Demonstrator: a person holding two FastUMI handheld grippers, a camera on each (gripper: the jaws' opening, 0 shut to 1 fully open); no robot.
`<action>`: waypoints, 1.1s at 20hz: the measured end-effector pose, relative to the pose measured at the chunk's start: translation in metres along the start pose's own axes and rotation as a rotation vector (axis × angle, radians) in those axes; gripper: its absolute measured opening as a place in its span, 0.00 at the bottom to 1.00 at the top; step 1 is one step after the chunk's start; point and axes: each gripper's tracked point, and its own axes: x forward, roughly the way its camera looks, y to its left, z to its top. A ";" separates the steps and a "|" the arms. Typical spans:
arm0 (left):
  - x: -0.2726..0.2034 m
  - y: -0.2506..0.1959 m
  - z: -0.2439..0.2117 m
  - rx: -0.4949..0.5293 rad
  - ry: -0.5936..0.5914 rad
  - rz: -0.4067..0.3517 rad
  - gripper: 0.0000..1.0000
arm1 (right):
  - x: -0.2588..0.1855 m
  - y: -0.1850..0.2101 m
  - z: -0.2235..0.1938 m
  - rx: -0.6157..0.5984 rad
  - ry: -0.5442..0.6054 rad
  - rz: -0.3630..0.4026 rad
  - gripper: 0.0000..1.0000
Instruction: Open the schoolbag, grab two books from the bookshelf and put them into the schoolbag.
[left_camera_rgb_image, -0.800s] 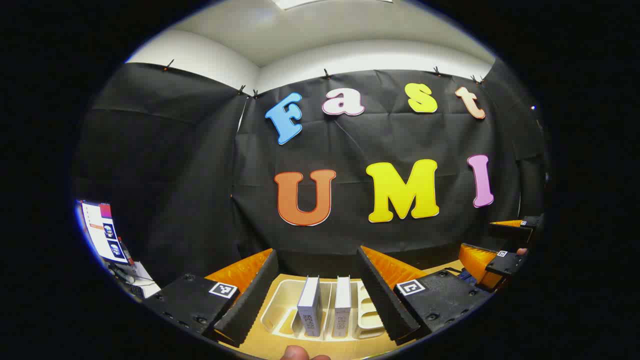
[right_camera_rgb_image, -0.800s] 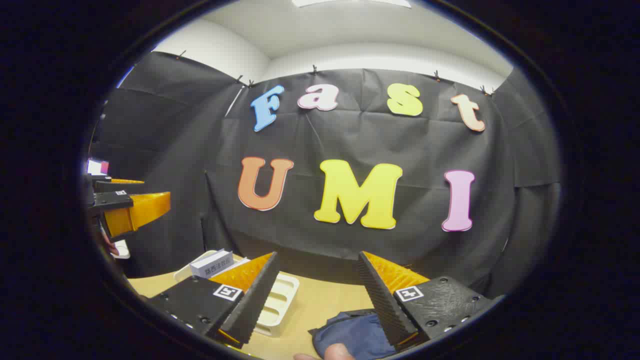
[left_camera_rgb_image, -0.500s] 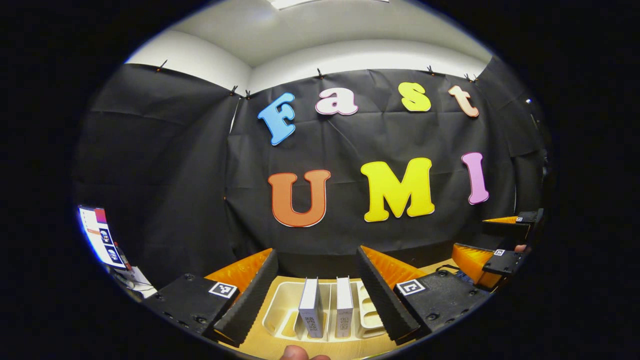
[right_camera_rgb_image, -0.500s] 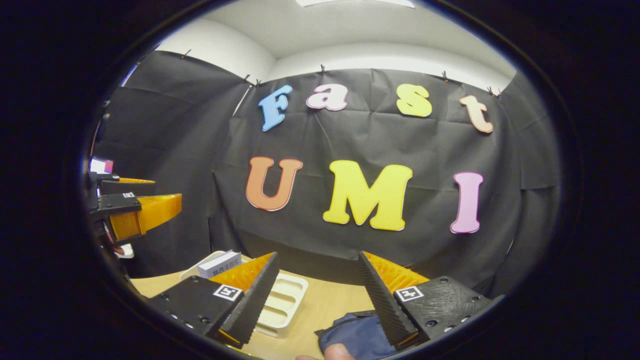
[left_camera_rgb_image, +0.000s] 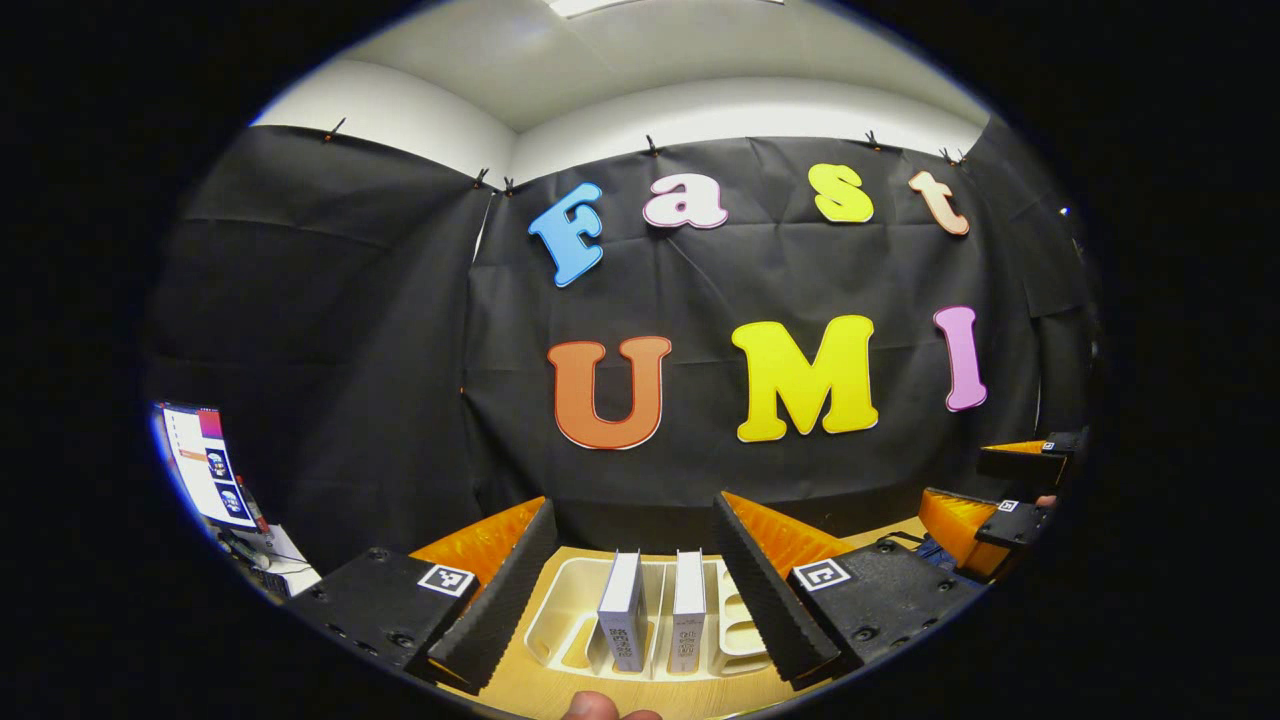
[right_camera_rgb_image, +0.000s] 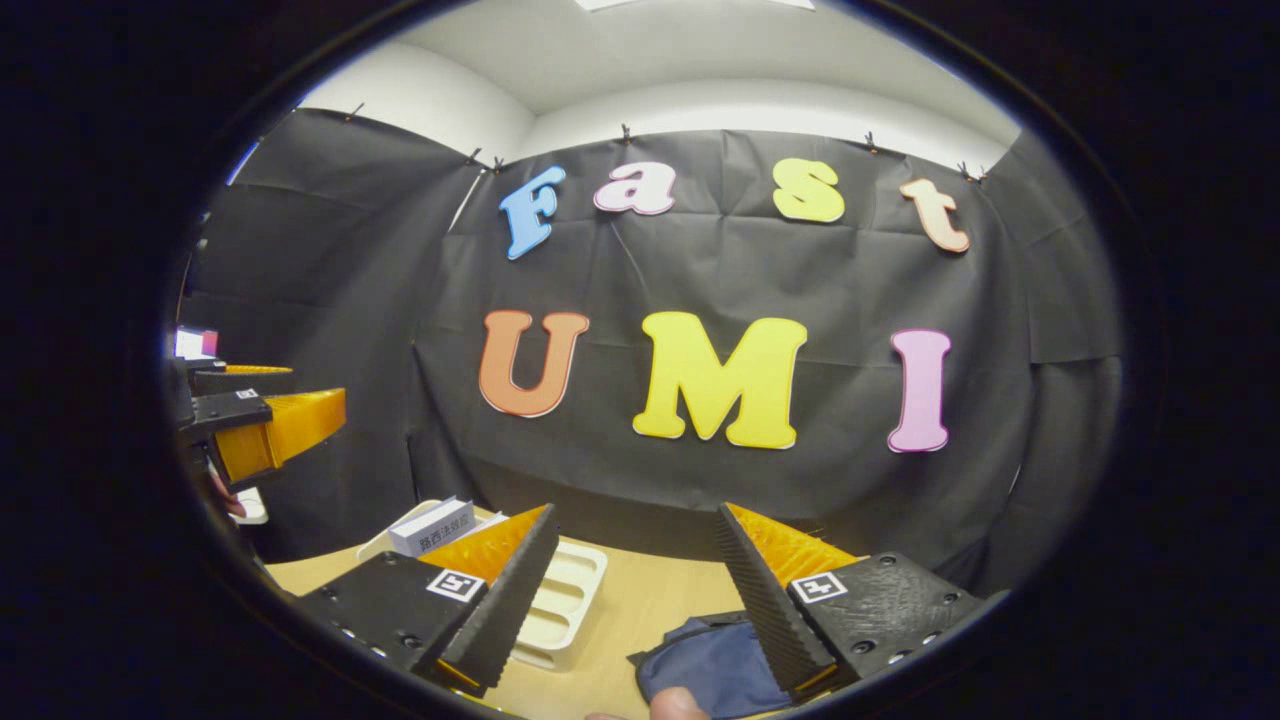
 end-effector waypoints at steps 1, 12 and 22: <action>0.000 0.001 0.000 -0.001 0.000 -0.001 0.99 | -0.002 -0.003 -0.002 0.003 0.003 -0.004 0.95; 0.000 -0.017 -0.006 -0.020 0.014 -0.032 0.99 | -0.008 -0.022 -0.065 -0.015 0.191 0.011 0.95; -0.006 -0.016 -0.022 -0.018 0.048 -0.045 0.99 | 0.001 -0.038 -0.270 -0.147 0.760 0.022 0.96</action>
